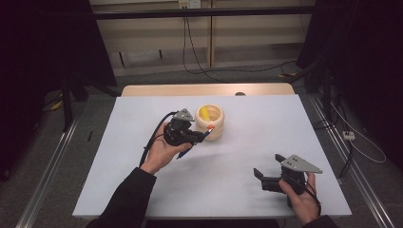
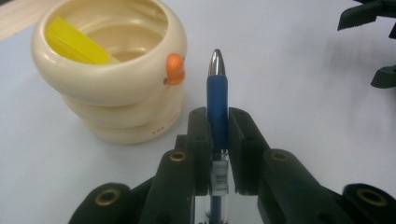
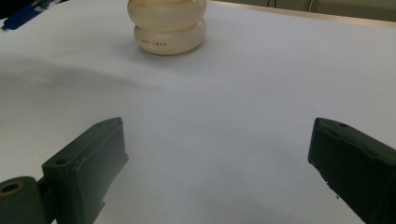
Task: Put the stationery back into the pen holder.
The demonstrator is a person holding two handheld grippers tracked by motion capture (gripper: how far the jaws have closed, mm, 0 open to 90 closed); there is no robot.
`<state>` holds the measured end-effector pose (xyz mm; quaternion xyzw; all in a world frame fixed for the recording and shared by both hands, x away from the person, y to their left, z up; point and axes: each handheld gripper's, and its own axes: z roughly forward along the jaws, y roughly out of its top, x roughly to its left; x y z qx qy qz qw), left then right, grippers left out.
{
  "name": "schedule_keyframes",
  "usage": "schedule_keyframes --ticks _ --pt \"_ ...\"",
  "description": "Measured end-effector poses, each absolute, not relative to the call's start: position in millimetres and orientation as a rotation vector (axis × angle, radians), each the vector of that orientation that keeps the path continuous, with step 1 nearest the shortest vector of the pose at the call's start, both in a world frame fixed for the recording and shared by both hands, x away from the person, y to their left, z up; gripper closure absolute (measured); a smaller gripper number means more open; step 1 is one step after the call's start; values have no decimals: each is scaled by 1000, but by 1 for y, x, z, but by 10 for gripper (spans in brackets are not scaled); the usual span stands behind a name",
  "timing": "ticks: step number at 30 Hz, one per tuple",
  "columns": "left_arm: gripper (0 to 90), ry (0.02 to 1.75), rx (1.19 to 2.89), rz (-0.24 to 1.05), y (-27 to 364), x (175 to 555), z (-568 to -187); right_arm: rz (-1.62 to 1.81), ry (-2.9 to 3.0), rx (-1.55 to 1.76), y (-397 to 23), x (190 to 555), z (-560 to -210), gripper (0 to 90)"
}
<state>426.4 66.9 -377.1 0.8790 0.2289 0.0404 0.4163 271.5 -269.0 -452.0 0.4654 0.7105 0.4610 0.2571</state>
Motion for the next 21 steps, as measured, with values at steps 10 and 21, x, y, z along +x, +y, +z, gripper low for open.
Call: schedule_keyframes --ticks 10,21 --pt "801 563 2137 187 72 425 -370 1254 1929 1257 -269 272 -452 41" --pt "800 588 2051 188 76 426 -362 1253 1929 1261 -269 272 -452 41"
